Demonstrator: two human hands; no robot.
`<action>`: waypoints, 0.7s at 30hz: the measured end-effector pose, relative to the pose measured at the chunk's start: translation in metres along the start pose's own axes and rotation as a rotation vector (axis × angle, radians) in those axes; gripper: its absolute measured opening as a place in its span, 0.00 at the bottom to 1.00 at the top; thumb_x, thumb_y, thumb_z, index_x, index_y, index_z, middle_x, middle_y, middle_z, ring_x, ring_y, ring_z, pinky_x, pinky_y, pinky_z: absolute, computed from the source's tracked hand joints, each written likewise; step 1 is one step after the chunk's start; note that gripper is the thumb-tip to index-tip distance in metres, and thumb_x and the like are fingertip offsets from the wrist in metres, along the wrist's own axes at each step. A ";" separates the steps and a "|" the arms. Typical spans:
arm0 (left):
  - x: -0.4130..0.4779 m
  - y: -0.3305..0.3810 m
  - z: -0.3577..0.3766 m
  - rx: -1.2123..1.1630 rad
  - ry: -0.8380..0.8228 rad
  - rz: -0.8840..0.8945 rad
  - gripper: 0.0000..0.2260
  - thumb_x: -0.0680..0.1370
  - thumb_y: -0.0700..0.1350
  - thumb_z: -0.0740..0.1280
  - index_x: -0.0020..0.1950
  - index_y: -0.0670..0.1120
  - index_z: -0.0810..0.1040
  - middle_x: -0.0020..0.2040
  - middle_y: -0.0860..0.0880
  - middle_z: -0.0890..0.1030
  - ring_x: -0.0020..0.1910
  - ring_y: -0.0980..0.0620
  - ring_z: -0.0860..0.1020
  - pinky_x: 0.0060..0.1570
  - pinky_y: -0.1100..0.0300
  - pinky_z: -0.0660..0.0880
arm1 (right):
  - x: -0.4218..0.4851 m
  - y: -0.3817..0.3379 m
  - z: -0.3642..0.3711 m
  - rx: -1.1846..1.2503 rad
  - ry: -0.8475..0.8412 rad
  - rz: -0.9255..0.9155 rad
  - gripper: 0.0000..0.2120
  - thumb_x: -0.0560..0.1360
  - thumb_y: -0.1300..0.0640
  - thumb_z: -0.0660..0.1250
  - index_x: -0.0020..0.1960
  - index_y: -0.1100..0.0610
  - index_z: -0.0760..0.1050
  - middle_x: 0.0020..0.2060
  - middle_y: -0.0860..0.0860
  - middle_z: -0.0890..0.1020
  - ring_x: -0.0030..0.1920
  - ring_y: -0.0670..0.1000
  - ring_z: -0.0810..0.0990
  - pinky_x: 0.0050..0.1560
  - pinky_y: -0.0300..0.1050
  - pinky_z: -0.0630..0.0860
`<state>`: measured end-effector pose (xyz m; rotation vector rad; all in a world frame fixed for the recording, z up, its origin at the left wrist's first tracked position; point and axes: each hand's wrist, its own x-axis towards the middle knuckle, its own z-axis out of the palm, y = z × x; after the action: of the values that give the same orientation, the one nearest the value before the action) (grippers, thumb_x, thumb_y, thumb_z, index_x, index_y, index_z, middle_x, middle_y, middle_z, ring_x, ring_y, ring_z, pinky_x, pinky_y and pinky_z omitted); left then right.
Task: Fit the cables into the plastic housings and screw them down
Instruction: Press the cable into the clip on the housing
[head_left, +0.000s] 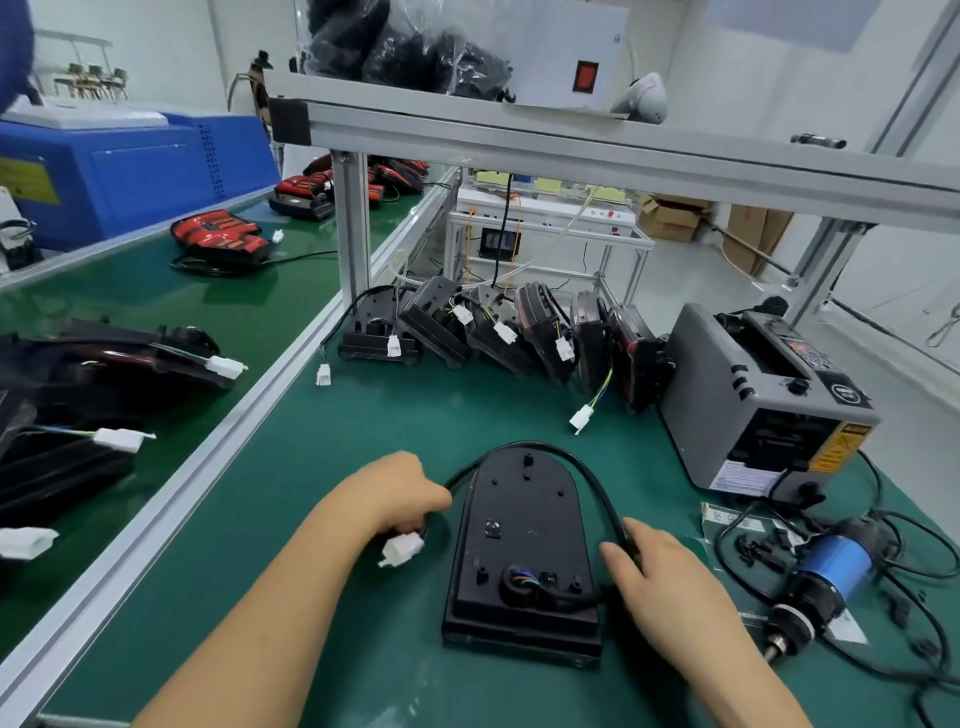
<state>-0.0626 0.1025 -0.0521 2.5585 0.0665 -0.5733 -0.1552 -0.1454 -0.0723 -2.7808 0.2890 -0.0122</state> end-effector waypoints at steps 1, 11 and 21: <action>-0.008 -0.004 0.002 -0.115 -0.048 0.007 0.09 0.72 0.44 0.62 0.33 0.43 0.72 0.23 0.51 0.74 0.22 0.51 0.68 0.25 0.66 0.62 | -0.001 -0.004 0.000 0.016 -0.011 -0.004 0.21 0.80 0.43 0.52 0.66 0.53 0.68 0.61 0.50 0.76 0.63 0.52 0.72 0.58 0.46 0.70; -0.071 -0.009 0.039 -0.215 0.010 0.169 0.19 0.79 0.60 0.55 0.47 0.47 0.76 0.45 0.53 0.79 0.45 0.54 0.77 0.48 0.59 0.73 | -0.010 -0.027 0.012 0.174 -0.070 -0.060 0.16 0.80 0.43 0.49 0.60 0.46 0.71 0.58 0.44 0.76 0.63 0.51 0.66 0.58 0.48 0.63; -0.092 0.006 0.079 -0.855 -0.009 0.117 0.31 0.79 0.60 0.58 0.78 0.54 0.50 0.78 0.55 0.53 0.75 0.55 0.56 0.74 0.55 0.52 | 0.003 -0.025 0.006 1.233 -0.096 0.238 0.16 0.76 0.61 0.66 0.63 0.54 0.75 0.53 0.51 0.83 0.52 0.54 0.82 0.55 0.51 0.76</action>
<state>-0.1761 0.0640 -0.0731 1.7148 0.1265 -0.3918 -0.1468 -0.1205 -0.0697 -1.5128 0.4024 0.0027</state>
